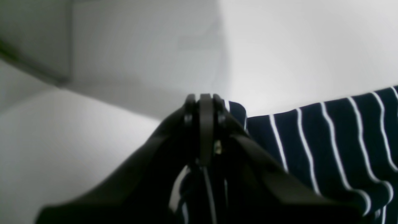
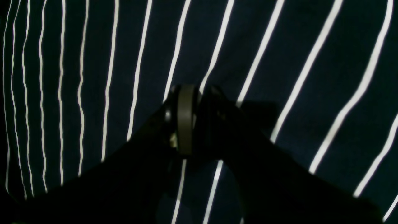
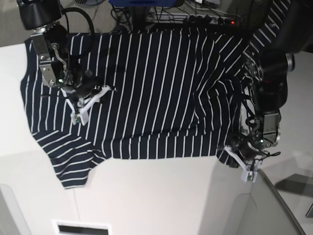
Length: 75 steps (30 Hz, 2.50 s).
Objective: Layout the t-shirt on the table in an organized manner, then fold the t-shirt properly
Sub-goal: 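Drag the shirt edge with the left gripper away from the right gripper, then release the shirt with the left gripper and regrasp its shoulder corner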
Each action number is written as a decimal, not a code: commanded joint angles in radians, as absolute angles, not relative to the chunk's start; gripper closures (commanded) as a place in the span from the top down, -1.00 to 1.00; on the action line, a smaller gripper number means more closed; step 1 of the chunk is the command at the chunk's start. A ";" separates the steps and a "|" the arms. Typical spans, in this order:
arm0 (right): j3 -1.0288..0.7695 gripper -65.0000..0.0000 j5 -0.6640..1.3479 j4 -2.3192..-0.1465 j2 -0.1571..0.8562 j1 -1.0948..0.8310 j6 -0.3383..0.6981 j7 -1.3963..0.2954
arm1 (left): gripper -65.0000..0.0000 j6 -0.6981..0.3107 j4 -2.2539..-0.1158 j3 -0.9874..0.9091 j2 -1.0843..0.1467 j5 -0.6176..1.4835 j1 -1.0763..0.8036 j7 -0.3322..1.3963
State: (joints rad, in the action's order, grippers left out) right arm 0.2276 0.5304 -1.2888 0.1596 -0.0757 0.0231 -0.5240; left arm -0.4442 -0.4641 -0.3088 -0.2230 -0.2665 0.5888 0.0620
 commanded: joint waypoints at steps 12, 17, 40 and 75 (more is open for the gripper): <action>0.229 -0.70 0.524 -1.293 0.165 -0.070 0.104 -0.545 | -1.00 -0.443 -0.452 -0.309 -0.222 -0.363 0.817 0.001; 0.229 -0.70 0.524 -1.293 0.165 -0.070 0.104 -0.545 | -1.00 -0.443 -0.452 -0.308 -0.208 -0.395 0.852 -0.008; 0.220 -0.70 0.526 -1.316 0.165 -0.074 0.105 -0.544 | 0.33 -0.229 -0.691 -0.127 -0.199 -0.351 0.696 -0.027; 0.117 -0.70 0.526 -1.385 0.232 -0.107 0.099 -0.538 | -1.00 -0.223 -1.224 -0.394 -0.278 -0.108 -0.367 0.193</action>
State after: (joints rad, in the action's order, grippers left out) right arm 0.1238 0.5198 -1.3735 0.2256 -0.1204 0.0948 -0.5537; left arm -0.2325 -1.2236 -0.3847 -0.2684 -0.0990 -0.3477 0.1532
